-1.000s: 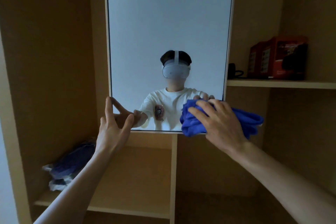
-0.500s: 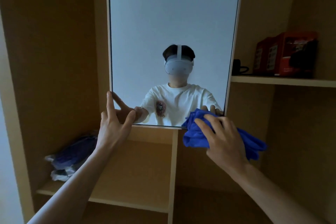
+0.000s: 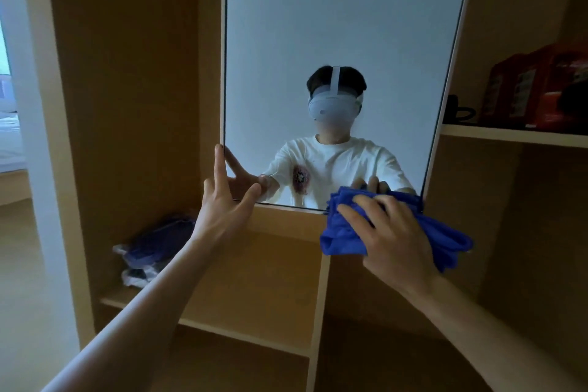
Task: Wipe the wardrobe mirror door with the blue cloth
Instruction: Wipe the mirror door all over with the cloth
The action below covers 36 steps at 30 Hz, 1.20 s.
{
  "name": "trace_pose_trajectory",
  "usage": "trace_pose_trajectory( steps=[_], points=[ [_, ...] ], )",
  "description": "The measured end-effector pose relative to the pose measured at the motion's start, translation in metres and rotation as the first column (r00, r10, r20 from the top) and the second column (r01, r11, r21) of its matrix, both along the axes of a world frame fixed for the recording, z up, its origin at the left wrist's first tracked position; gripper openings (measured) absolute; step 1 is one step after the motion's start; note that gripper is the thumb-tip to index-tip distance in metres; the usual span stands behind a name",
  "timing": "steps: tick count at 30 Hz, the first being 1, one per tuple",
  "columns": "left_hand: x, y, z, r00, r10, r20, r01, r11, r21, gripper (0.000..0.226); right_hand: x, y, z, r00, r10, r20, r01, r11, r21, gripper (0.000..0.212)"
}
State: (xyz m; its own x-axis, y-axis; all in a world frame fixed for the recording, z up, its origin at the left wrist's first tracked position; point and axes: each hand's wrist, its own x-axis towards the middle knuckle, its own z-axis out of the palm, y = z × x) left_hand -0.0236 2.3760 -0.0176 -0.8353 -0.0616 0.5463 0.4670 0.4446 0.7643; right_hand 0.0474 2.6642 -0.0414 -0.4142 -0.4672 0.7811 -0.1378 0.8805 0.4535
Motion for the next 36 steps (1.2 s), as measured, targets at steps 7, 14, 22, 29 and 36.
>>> trace_pose_trajectory(
  steps=[7,14,22,29,36],
  points=[
    [0.002,0.001,-0.001,1.0,0.005,0.004,-0.005,1.0,-0.003,0.096,-0.003,-0.001,0.11,0.986,-0.078,-0.149,0.054,0.987,-0.154,0.063],
    [-0.001,0.0,0.0,1.0,0.0,0.006,0.0,1.0,0.019,0.096,-0.007,-0.013,0.023,0.999,0.025,0.022,-0.027,0.996,0.081,0.057],
    [0.003,0.0,0.001,1.0,-0.028,0.009,0.028,1.0,0.008,0.097,-0.005,-0.019,0.095,0.998,-0.039,-0.051,0.038,0.999,-0.023,0.055],
    [0.003,-0.003,-0.002,0.999,-0.05,-0.006,0.05,0.998,0.024,0.097,-0.01,-0.036,0.074,0.998,-0.002,-0.058,0.003,1.0,0.007,0.053],
    [-0.002,-0.005,0.001,0.997,-0.072,-0.017,0.072,0.997,0.007,0.096,-0.011,-0.035,0.036,0.996,0.016,0.083,-0.034,0.976,0.215,0.052]
  ],
)
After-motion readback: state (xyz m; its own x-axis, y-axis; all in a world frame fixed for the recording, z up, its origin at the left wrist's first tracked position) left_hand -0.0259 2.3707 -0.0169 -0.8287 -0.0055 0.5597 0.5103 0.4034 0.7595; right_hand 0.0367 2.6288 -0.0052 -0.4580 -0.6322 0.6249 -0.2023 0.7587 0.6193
